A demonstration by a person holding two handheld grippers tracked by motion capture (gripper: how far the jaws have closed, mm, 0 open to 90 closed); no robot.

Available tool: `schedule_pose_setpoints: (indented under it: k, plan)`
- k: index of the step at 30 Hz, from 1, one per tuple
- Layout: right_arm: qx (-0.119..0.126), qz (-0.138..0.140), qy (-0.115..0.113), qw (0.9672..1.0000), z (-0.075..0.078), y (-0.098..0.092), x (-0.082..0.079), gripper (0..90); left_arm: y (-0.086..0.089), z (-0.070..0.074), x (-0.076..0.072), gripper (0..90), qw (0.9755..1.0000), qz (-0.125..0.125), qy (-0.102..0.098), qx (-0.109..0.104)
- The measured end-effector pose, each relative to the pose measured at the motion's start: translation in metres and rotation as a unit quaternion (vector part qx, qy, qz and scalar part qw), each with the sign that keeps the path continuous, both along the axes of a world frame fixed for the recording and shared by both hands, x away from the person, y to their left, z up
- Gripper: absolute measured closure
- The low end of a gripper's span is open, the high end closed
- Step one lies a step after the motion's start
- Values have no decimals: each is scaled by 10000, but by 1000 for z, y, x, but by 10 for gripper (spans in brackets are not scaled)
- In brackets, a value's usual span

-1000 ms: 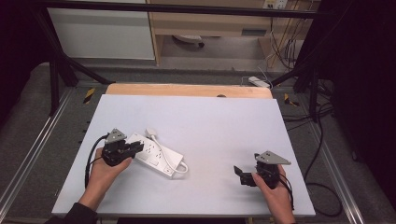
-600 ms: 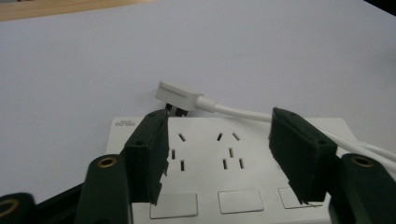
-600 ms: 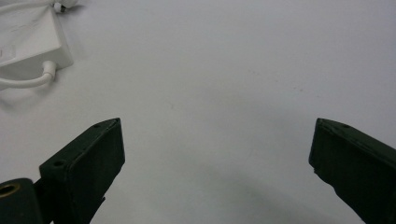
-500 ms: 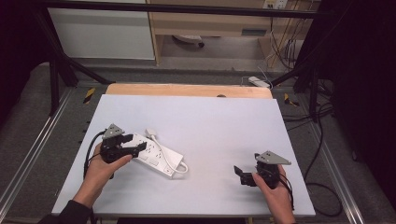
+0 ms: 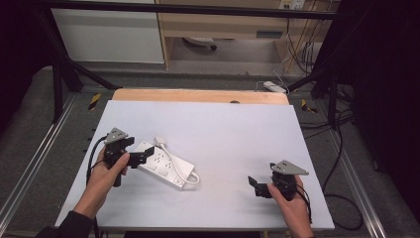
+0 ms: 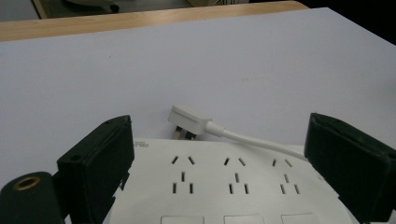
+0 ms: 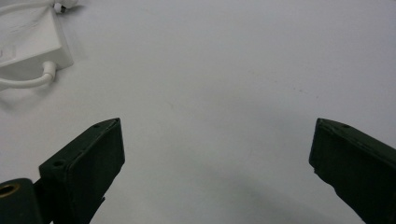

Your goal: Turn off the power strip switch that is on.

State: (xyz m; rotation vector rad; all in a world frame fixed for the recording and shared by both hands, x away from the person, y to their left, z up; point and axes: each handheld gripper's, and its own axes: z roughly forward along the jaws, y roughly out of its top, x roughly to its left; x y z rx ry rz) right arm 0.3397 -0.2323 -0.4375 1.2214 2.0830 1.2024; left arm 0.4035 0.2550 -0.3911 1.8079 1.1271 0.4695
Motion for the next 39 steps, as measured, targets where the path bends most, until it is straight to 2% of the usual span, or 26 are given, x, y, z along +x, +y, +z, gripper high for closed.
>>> schedule_pose_setpoints:
  k: [9, 19, 39]
  plan:
    - [-4, 1, -5, 10000, 0, 0, 0, 38, 8, 6, -4, 94, 9999, 93, -83, -53]
    - [-2, -4, 7, 10000, 0, 0, 0, 38, 22, 13, -11, 94, 9999, 117, -63, -39]
    - [-19, 0, 0, 10000, 0, 1, 0, 38, 43, 32, -39, 88, 9996, 163, -227, -36]
